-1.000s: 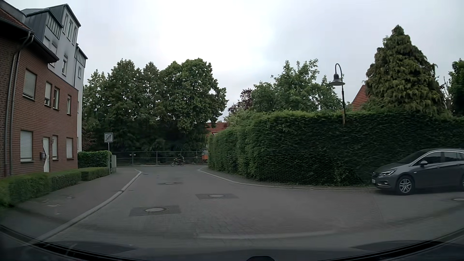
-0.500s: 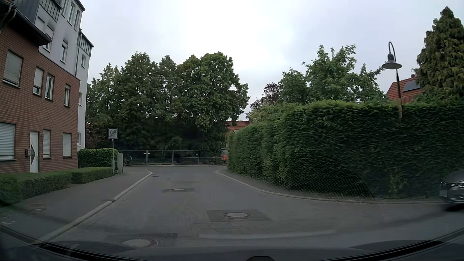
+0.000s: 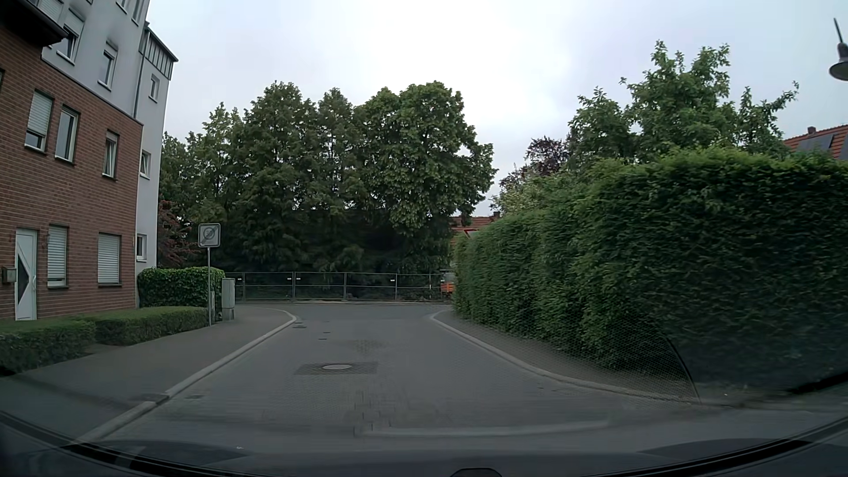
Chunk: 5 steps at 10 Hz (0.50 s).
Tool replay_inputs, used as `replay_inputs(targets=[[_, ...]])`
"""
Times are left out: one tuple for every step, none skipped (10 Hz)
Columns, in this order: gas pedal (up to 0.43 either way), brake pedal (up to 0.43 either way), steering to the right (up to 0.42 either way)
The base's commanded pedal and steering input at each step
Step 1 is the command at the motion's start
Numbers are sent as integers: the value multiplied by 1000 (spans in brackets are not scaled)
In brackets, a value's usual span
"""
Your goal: Follow the waypoints while adhering to traffic rules and regulations
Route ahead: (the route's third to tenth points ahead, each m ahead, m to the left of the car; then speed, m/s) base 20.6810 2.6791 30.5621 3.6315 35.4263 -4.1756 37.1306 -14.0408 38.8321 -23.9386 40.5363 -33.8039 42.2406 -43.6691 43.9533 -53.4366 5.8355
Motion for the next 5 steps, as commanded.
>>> replay_inputs(targets=[[118,0,-88],[118,0,-86],[118,0,-78],[118,0,-76],[118,0,-76]])
